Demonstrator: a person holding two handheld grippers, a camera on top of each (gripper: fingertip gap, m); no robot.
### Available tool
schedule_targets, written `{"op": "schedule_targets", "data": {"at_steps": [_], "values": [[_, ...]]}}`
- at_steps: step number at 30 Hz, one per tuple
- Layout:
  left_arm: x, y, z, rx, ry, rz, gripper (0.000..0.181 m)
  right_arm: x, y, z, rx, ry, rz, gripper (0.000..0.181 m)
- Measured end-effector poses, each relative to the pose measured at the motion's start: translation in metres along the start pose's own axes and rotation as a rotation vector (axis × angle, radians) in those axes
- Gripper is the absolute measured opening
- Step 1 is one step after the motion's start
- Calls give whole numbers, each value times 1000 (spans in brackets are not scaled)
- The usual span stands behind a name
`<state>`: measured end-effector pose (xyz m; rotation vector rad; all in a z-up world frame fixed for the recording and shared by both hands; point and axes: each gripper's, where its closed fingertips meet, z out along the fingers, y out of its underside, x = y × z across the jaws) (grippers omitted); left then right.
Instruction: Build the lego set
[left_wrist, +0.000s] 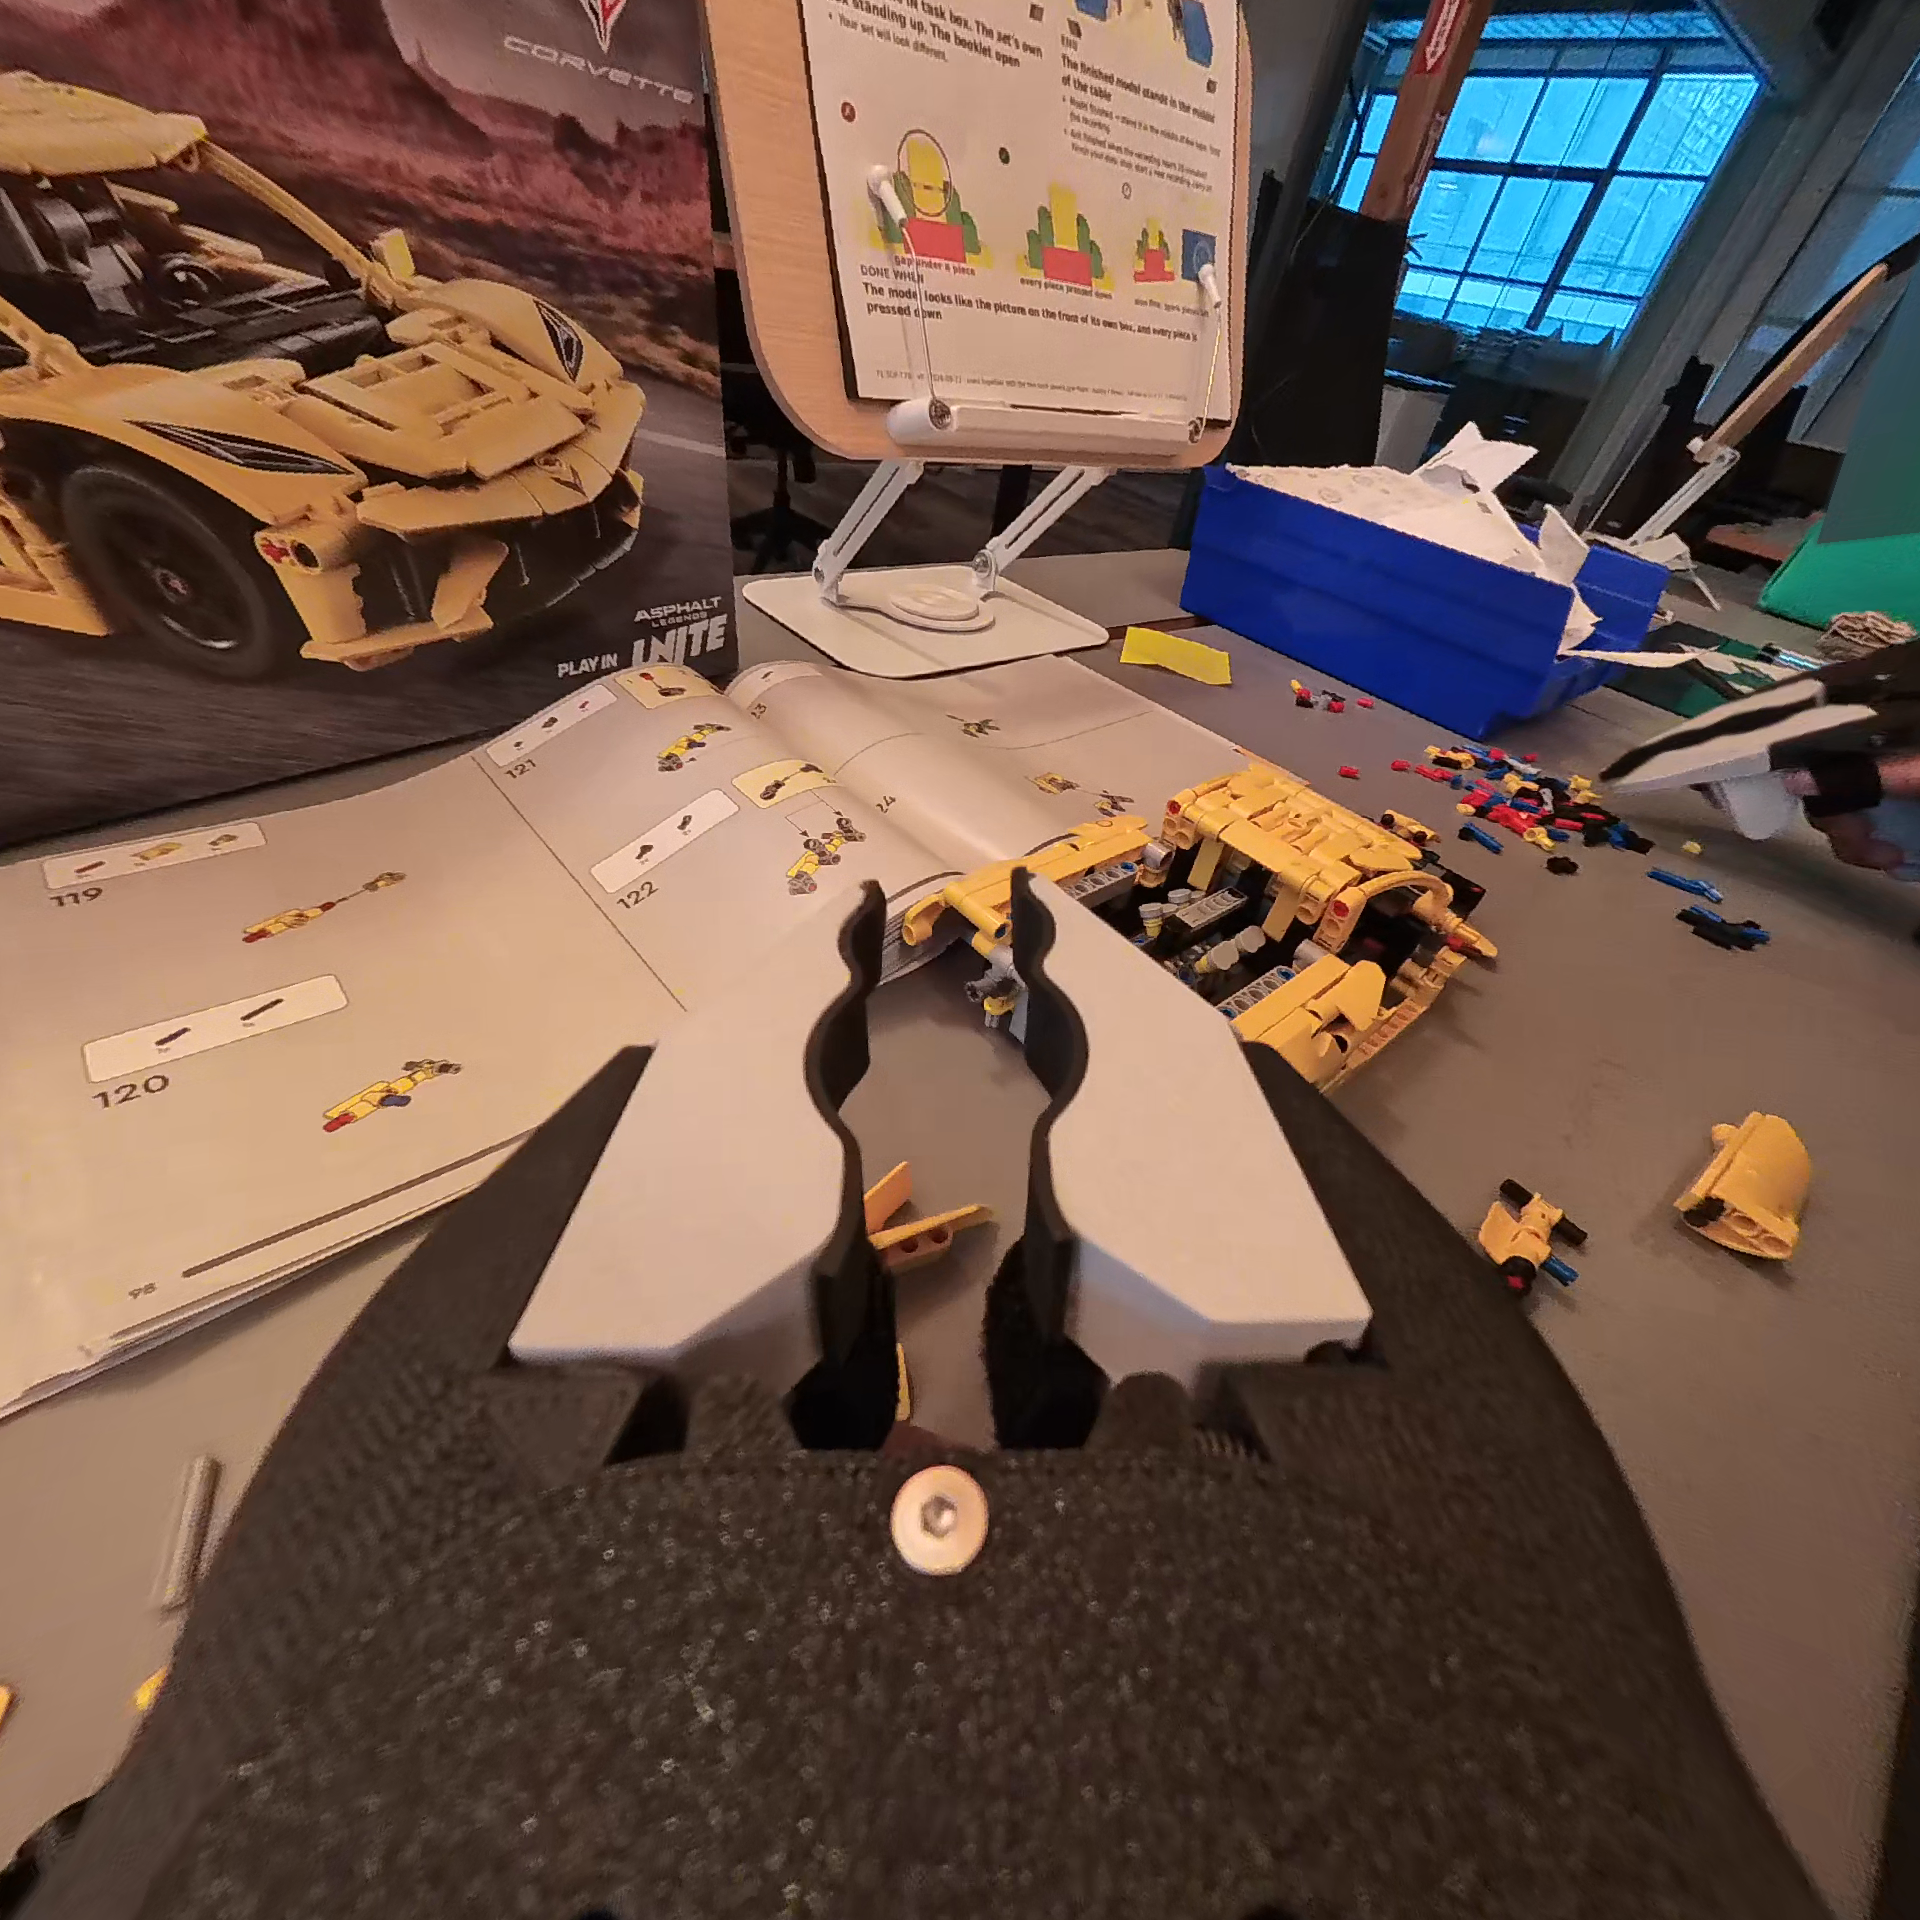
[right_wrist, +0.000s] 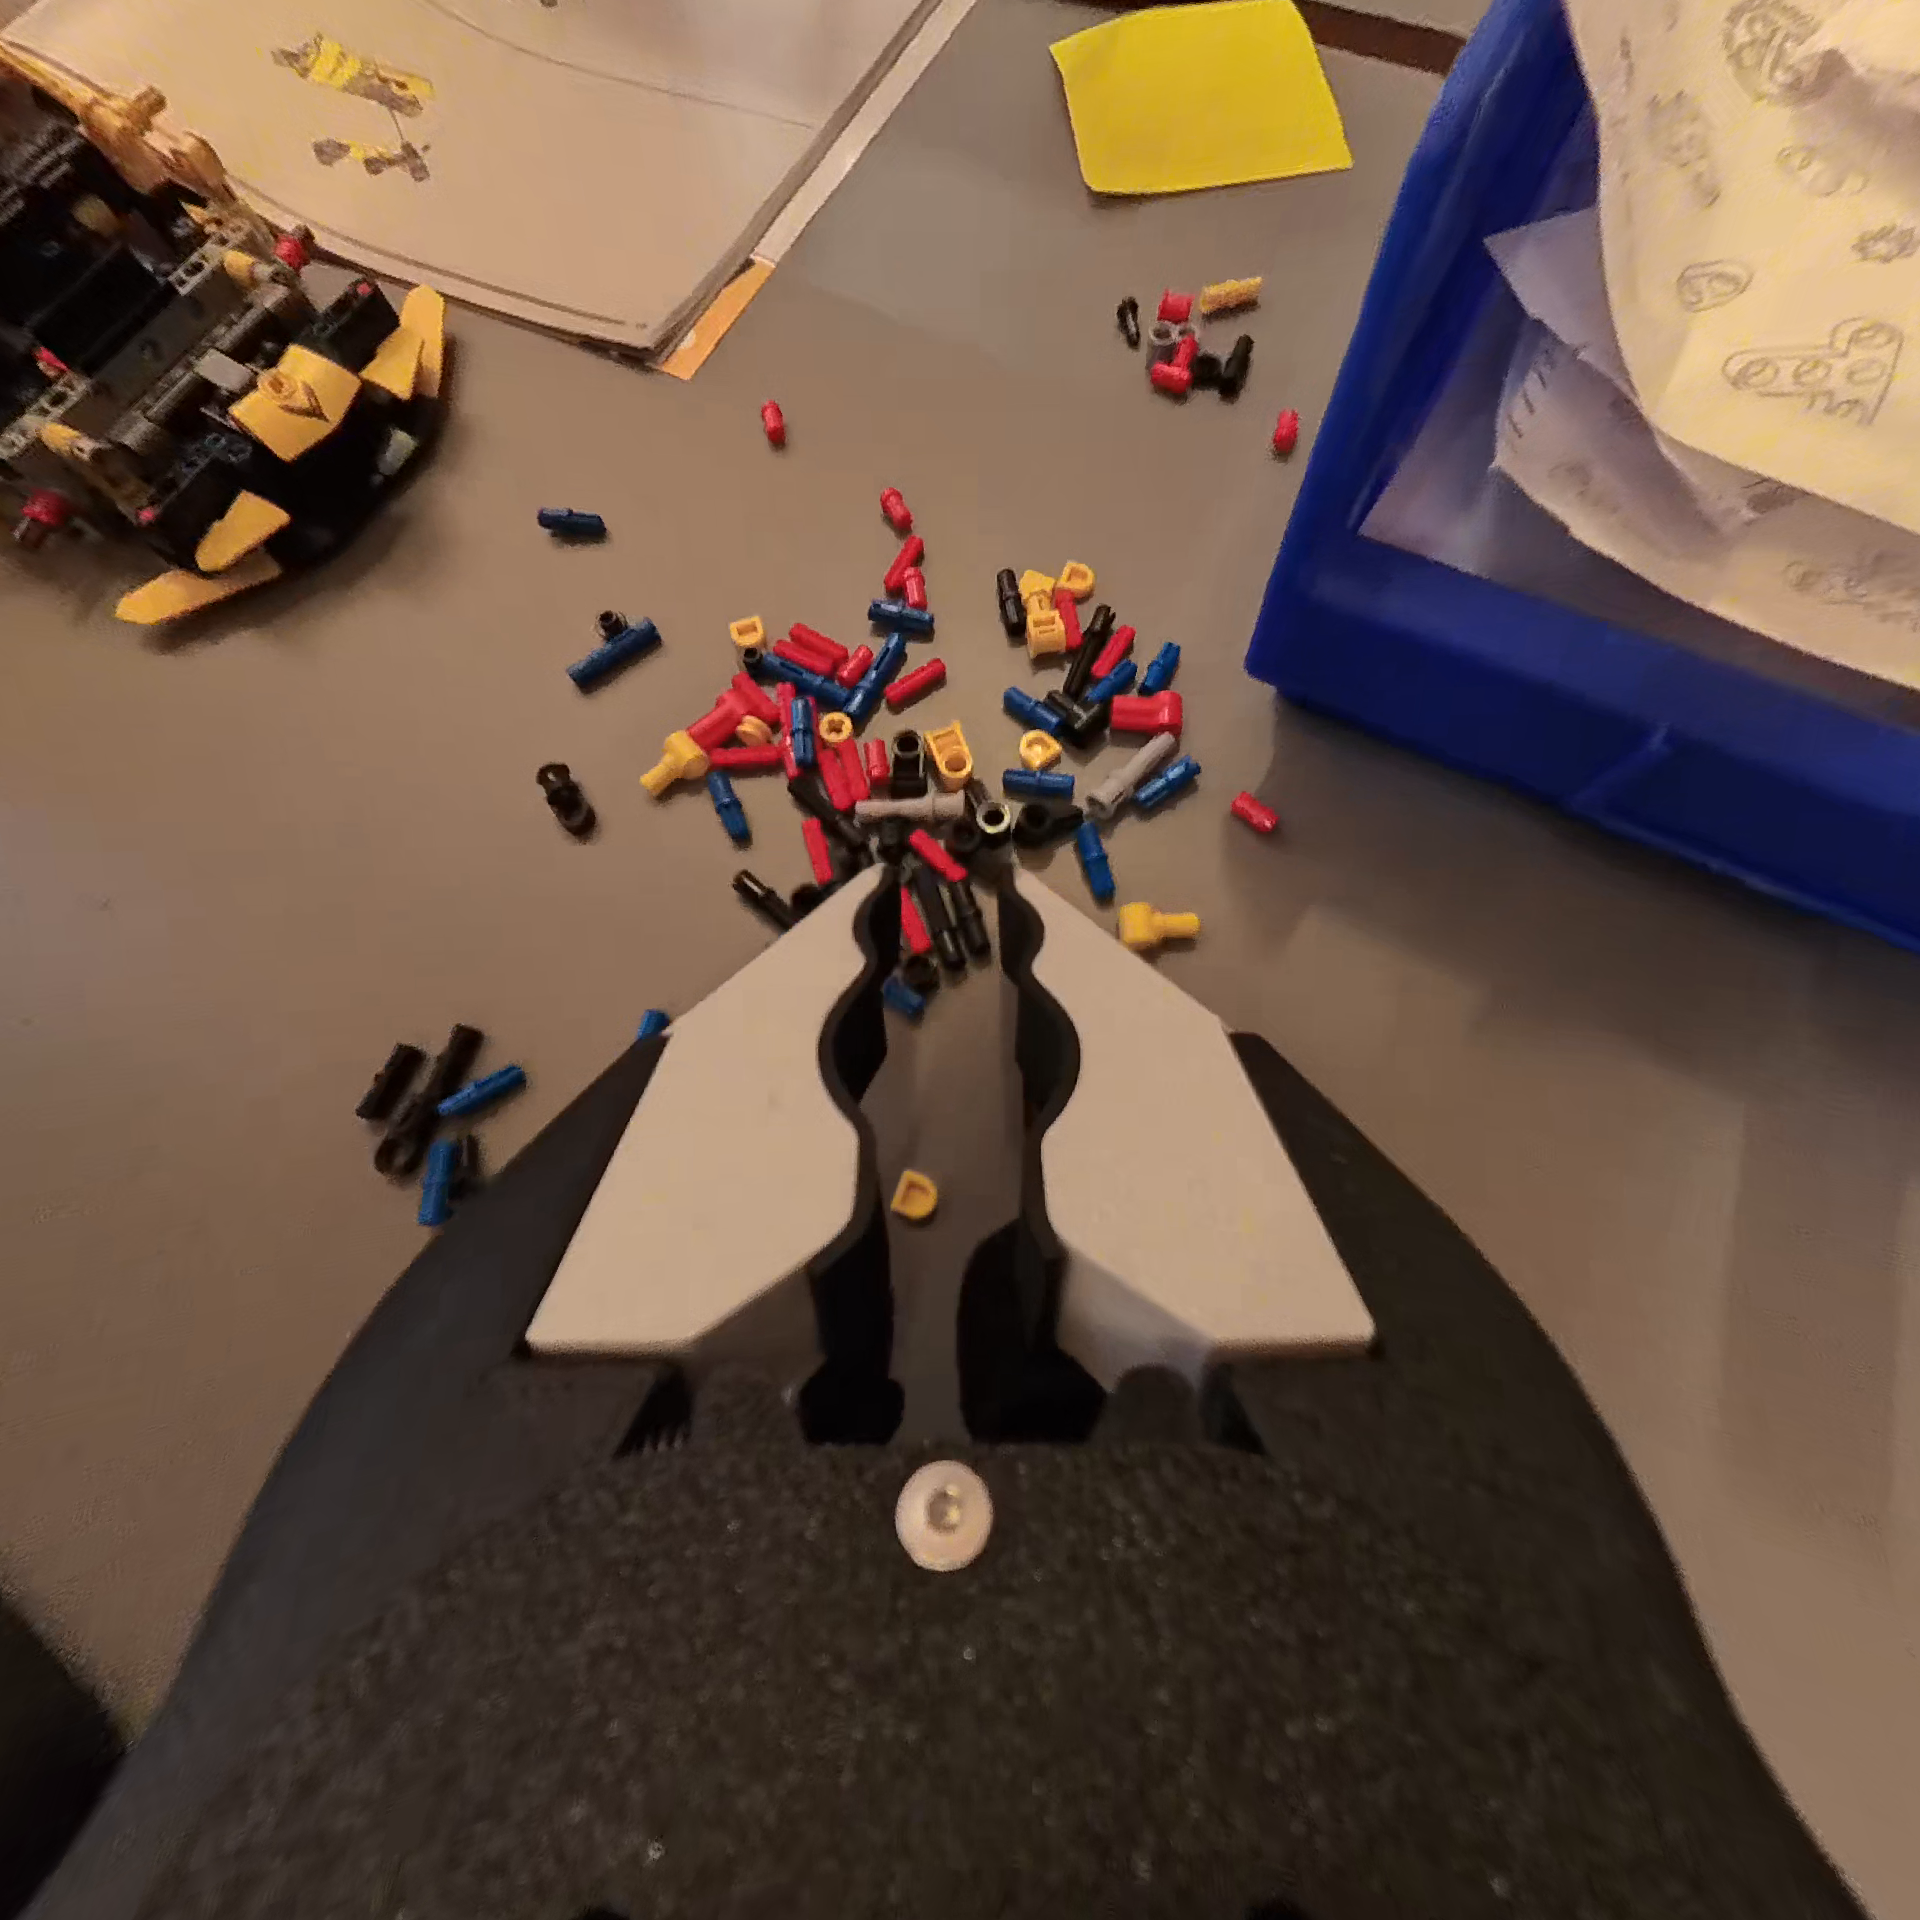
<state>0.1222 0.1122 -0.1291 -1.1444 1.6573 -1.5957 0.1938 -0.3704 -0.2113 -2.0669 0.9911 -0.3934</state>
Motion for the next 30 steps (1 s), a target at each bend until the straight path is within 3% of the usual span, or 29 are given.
{"op": "schedule_targets", "data": {"at_steps": [5,30], "values": [[1,3,1,-14,7,2,24,5,-7,9,-48,18,-81,15],[4,3,1,-19,14,14,24,3,-1,22,-97,-39,-63,6]]}}
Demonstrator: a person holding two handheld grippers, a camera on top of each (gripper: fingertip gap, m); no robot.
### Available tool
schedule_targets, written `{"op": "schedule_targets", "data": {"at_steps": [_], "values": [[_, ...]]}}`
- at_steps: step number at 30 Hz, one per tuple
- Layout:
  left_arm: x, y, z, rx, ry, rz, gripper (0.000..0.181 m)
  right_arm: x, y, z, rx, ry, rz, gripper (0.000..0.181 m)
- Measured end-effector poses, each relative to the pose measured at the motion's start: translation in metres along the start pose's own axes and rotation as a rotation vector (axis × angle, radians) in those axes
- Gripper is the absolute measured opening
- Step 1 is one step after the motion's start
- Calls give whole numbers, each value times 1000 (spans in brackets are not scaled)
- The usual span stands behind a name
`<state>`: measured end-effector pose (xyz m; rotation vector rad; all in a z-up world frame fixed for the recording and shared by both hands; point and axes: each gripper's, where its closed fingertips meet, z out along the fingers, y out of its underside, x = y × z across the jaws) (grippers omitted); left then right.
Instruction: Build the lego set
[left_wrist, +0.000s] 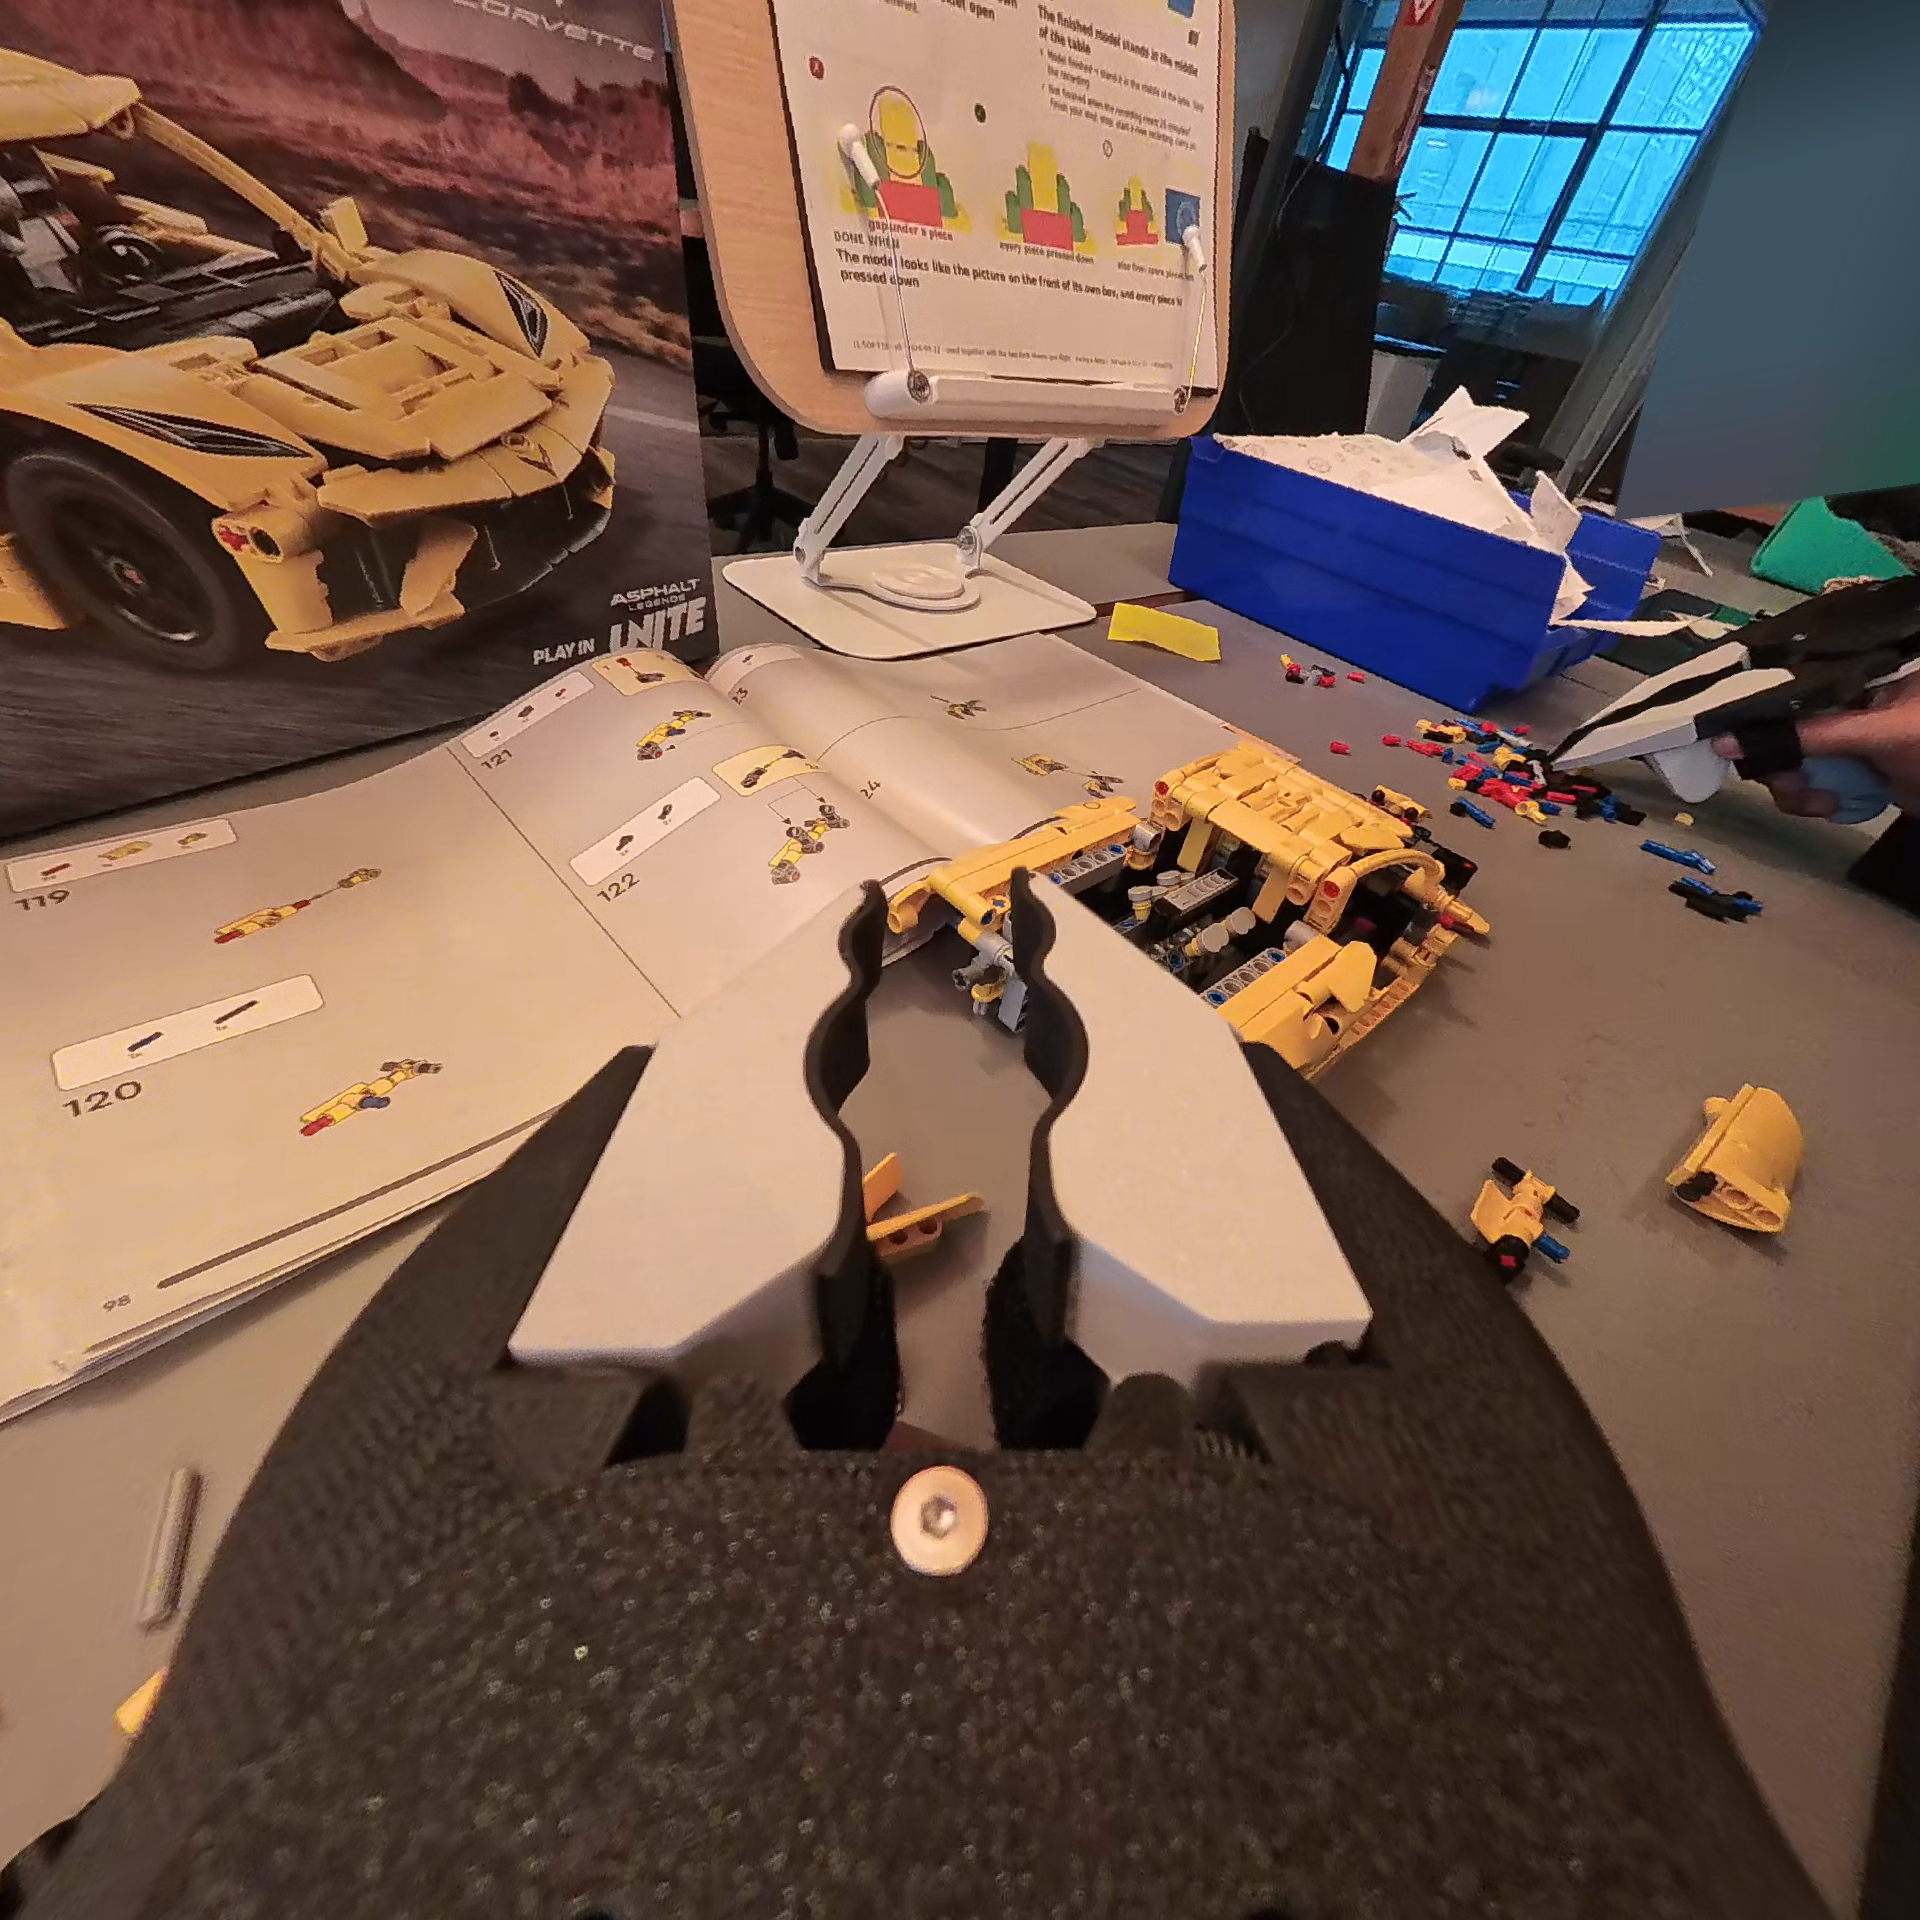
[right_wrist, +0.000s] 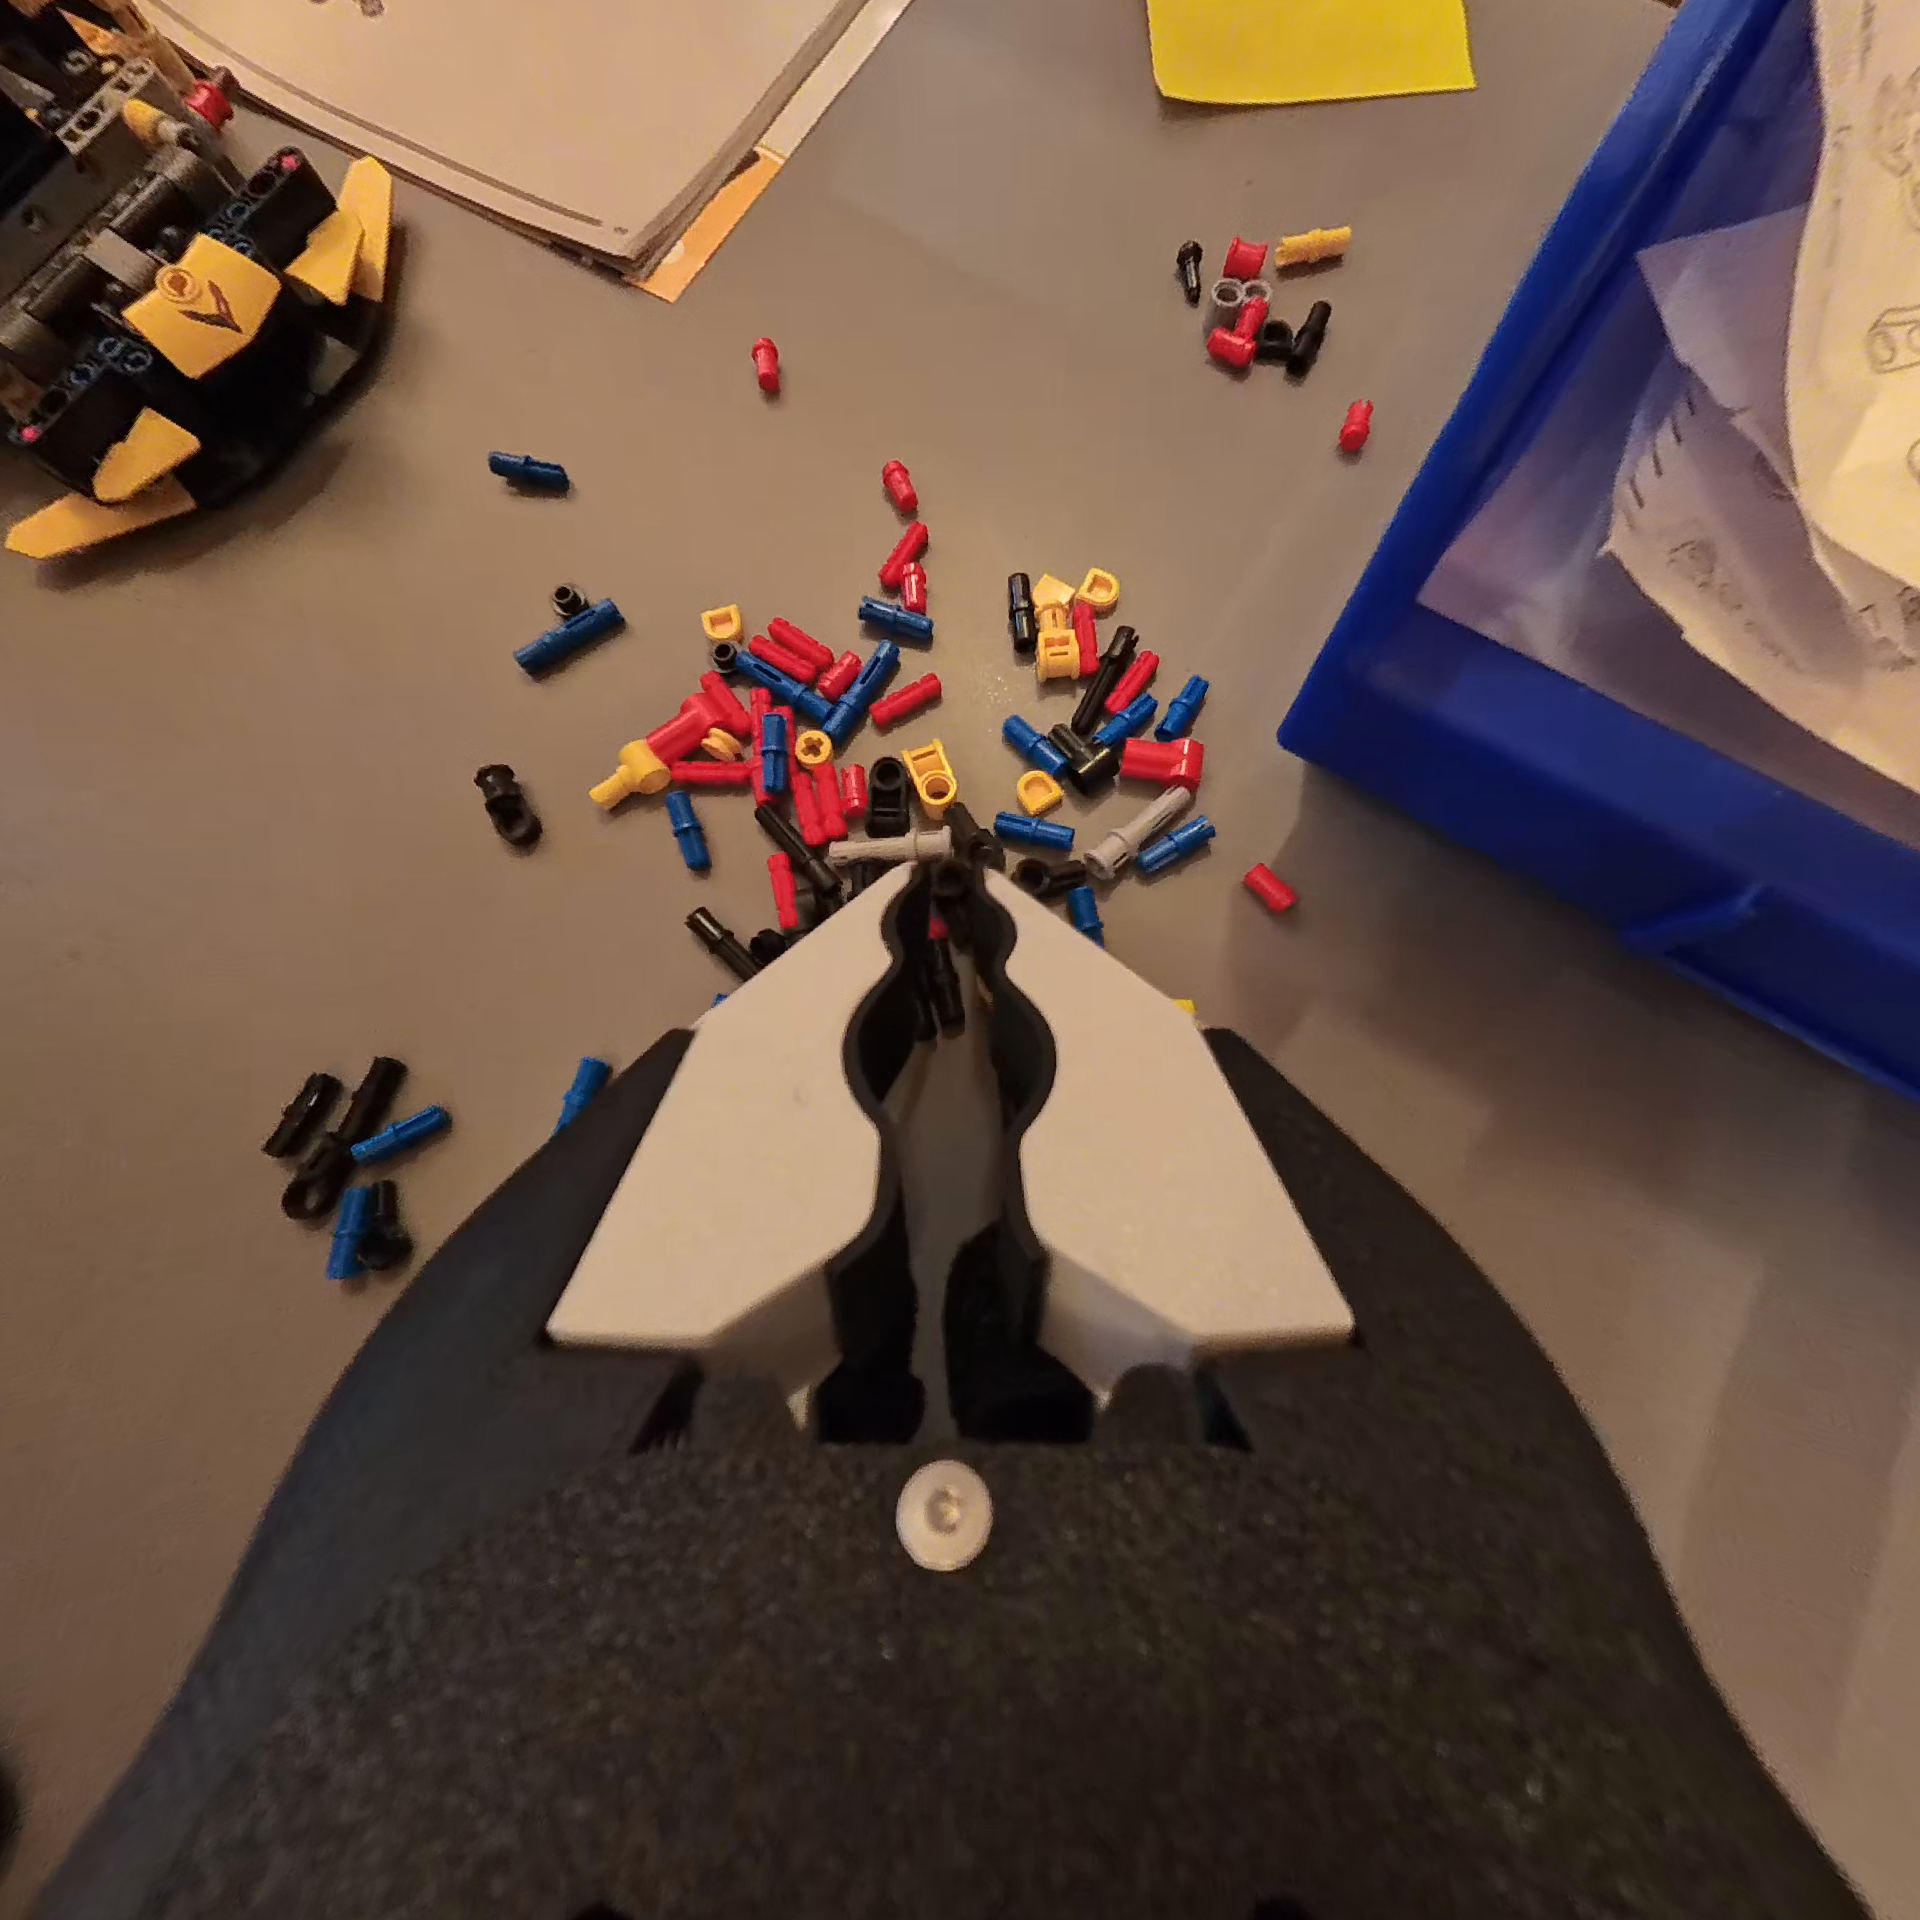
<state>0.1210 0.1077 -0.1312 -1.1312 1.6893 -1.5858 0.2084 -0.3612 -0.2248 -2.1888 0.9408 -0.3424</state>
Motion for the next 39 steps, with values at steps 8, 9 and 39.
{"op": "schedule_targets", "data": {"at_steps": [8,9,39], "values": [[0,-2,-1,8,-5,5,24,-107,-45,-34,128,-304,-178,6],[0,-2,-1,8,-4,5,24,-137,-45,-32,123,-389,-217,6],[1,4,-1,-43,-38,69,24,-237,-37,15,52,-482,-406,16]]}}
